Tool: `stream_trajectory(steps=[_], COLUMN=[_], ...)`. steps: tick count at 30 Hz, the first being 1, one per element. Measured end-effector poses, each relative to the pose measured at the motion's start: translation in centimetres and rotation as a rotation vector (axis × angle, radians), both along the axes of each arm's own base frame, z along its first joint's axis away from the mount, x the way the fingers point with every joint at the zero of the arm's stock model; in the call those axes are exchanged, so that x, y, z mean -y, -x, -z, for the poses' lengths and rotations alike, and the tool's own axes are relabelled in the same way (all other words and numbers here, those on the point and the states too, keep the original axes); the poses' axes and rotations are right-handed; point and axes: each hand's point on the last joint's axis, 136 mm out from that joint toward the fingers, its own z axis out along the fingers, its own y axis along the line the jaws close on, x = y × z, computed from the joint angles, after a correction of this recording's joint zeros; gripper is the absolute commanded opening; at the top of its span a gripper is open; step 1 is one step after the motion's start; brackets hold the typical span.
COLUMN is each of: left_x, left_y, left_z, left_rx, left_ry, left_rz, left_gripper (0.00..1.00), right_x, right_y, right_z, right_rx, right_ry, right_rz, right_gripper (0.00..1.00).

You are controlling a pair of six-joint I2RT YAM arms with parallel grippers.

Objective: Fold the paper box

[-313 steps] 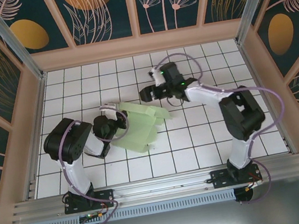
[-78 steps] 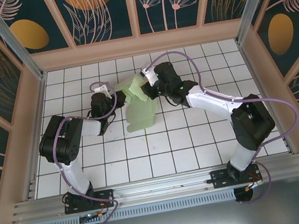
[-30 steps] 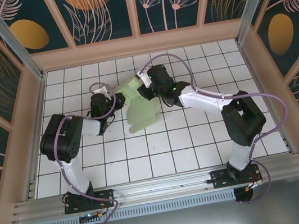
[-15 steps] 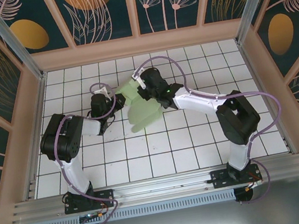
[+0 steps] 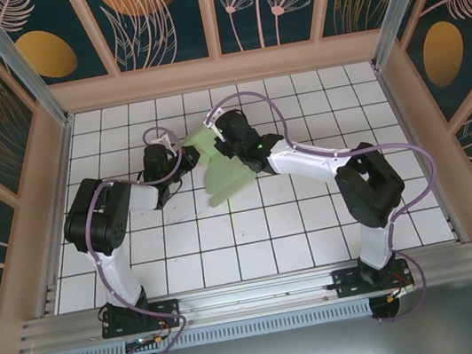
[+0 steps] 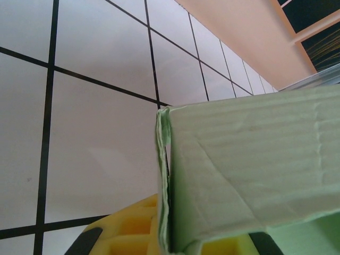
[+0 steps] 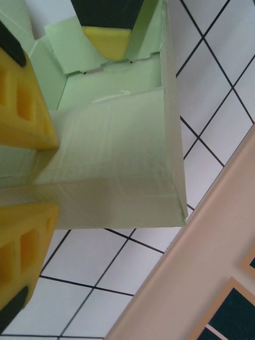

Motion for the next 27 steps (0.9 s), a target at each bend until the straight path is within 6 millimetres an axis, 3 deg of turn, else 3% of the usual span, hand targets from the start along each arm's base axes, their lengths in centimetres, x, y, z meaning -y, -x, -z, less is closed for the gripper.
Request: stream_trajectory(steps=[9,20,27], left_x=[0.0,0.0,0.1], left_y=[0.0,0.1,0.2], left_z=[0.0,0.1,0.2], left_rx=[-0.004,-0.007,-0.014], left_ry=[0.001,0.001,0.001], left_rz=[0.001,0.004,0.010], left_gripper=[0.00,0.00,0.00], right_x=[0.2,0.6,1.3], right_y=[-1.3,-2.2,-2.4], right_z=[0.1,0.7,1.2], right_rx=[0.037,0.061,0.082], right_ry=[0.056,0.128,0.194], right_rz=[0.045,0.075,0.104], right_gripper=[0.37,0.18,0.13])
